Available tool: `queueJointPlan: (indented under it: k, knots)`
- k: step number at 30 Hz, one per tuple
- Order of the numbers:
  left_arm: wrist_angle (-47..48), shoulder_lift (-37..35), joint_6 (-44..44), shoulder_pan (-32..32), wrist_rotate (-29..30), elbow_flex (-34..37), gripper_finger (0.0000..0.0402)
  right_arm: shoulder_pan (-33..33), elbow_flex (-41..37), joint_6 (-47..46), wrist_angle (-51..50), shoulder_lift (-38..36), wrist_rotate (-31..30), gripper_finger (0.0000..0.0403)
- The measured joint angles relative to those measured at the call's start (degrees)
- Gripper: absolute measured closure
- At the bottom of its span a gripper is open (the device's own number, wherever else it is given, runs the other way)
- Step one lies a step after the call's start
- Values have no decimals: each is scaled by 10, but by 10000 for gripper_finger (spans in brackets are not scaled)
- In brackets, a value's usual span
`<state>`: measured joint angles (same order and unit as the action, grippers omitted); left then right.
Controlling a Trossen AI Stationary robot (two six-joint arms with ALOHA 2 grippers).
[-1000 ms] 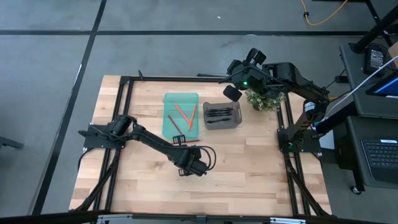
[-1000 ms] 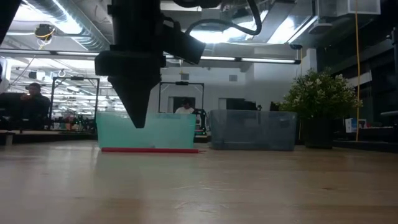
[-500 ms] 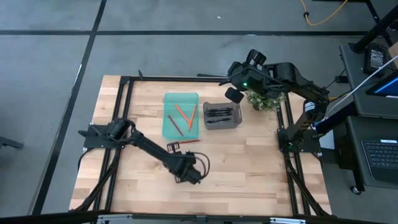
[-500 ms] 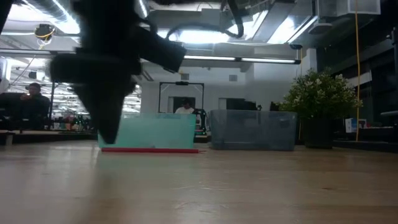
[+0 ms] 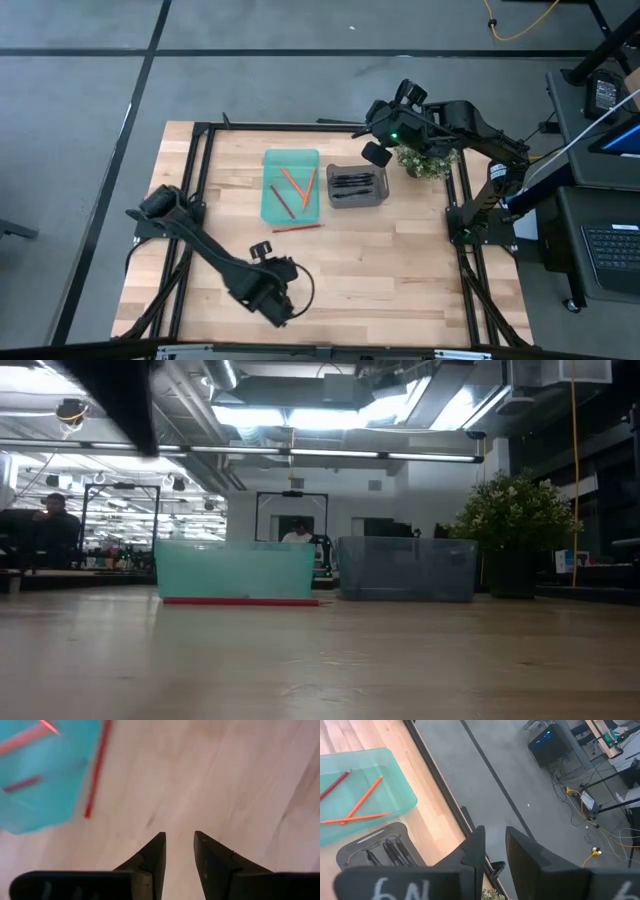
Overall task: Sort pens & pencils
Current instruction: Put the red pencil into the green bin
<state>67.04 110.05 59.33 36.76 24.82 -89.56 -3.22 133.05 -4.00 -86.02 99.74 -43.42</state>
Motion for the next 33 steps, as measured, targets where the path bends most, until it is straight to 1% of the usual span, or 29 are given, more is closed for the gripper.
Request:
queueJointPlan:
  k: [3, 5, 7, 9, 11, 13, 17, 19, 21, 25, 33]
  knots:
    - [3, -30, 6, 15, 46, 0, 308, 0, 0, -3, 0, 0, 1, 324]
    - [25, -44, 13, 17, 57, 0, 308, 0, 0, -4, 0, 0, 3, 324]
    - [46, -50, 20, 10, 54, 0, 308, 0, 0, -5, 0, 0, 20, 324]
    - [43, -53, 9, 0, 44, 13, 308, 0, 0, -5, 0, 0, 47, 324]
    - [29, -56, 2, -11, 32, 42, 308, 0, 0, -6, 0, 0, 67, 324]
    - [3, -60, 2, -25, -5, 84, 308, 0, 0, -15, 0, 0, 75, 324]
    - [-108, -71, -26, -48, -60, 183, 308, 0, 0, -15, 0, 0, 76, 324]
    - [-157, -81, -30, -57, -65, 221, 308, 0, 0, -14, 0, 0, 76, 324]
    - [-182, -93, -36, -65, -73, 251, 308, 0, 0, -5, 0, 0, 76, 324]
    - [-196, -108, -68, -85, -83, 275, 308, 0, 0, 0, 6, 0, 72, 324]
    - [-218, -109, -177, -160, -95, 278, 308, 0, 0, 26, 26, 0, 71, 324]
